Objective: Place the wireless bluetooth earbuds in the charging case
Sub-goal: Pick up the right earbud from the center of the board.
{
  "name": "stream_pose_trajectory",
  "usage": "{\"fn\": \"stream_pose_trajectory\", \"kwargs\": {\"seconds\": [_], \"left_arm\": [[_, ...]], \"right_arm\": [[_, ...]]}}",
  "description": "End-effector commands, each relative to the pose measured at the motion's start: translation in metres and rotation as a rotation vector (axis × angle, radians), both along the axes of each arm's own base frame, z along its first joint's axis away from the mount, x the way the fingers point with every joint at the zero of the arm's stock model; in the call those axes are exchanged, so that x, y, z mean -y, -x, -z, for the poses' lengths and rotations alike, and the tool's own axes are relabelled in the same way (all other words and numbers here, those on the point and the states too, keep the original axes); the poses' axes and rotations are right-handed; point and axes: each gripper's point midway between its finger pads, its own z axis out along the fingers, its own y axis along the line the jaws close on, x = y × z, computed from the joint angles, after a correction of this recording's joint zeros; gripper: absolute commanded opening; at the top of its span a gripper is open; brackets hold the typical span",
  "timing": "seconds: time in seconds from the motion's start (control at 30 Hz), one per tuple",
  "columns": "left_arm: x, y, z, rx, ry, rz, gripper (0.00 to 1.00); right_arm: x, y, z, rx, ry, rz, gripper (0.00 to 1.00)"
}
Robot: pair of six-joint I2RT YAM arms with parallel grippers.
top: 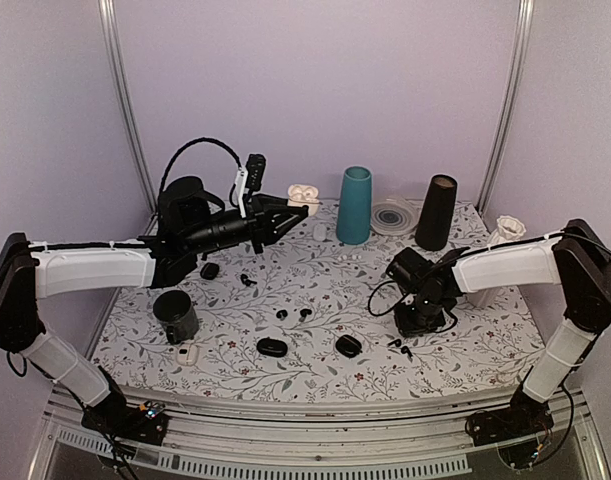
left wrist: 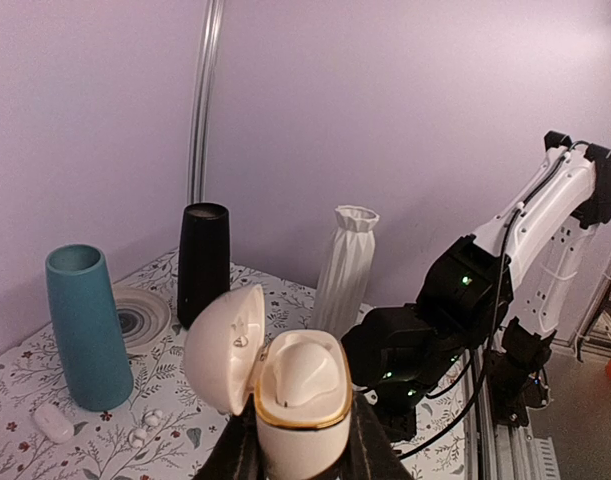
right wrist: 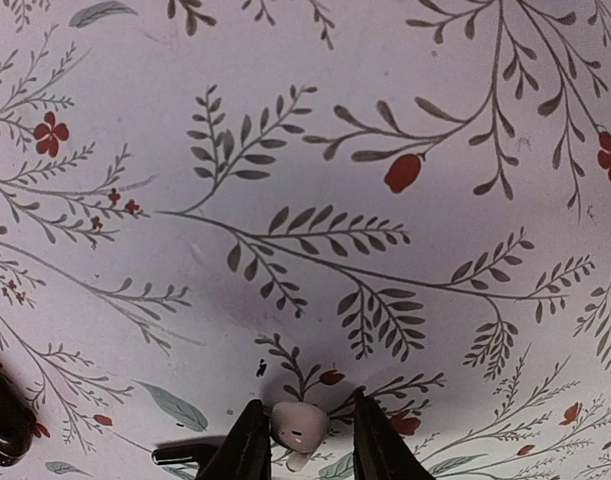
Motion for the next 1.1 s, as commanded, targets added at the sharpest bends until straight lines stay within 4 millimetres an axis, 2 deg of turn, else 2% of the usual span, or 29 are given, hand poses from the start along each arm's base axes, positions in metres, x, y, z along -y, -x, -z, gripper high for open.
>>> {"fn": "stream_pose_trajectory", "kwargs": {"seconds": [0.0,0.27,0.47,0.53,0.7,0.87,1.07], "left_arm": [[-0.006,0.001,-0.007,0.014,0.017,0.002,0.00],[-0.008,0.002,-0.007,0.012,0.019,-0.002,0.00],[-0.008,0.002,-0.007,0.009,0.019,-0.002,0.00],[-0.007,0.002,-0.006,0.007,0.020,0.001,0.00],[-0.007,0.001,-0.006,0.002,0.022,-0.001,0.00],[-0.006,-0.001,-0.002,-0.009,0.018,-0.006,0.00],[-0.005,-0.005,0.003,-0.038,0.025,-0.016,0.00]], "right_arm": [[-0.005,-0.005,0.001,0.005,0.022,-0.014,0.28],[-0.008,-0.005,0.003,-0.001,0.019,-0.018,0.24],[-0.007,-0.005,-0.002,0.006,0.014,-0.007,0.20],[-0.008,-0.005,-0.003,0.007,0.009,-0.006,0.15],[-0.007,-0.005,-0.007,0.017,0.006,-0.001,0.14],[-0.009,-0.011,-0.018,0.054,-0.011,0.013,0.13],[-0.011,-0.030,-0.050,0.164,-0.034,0.053,0.12]]}}
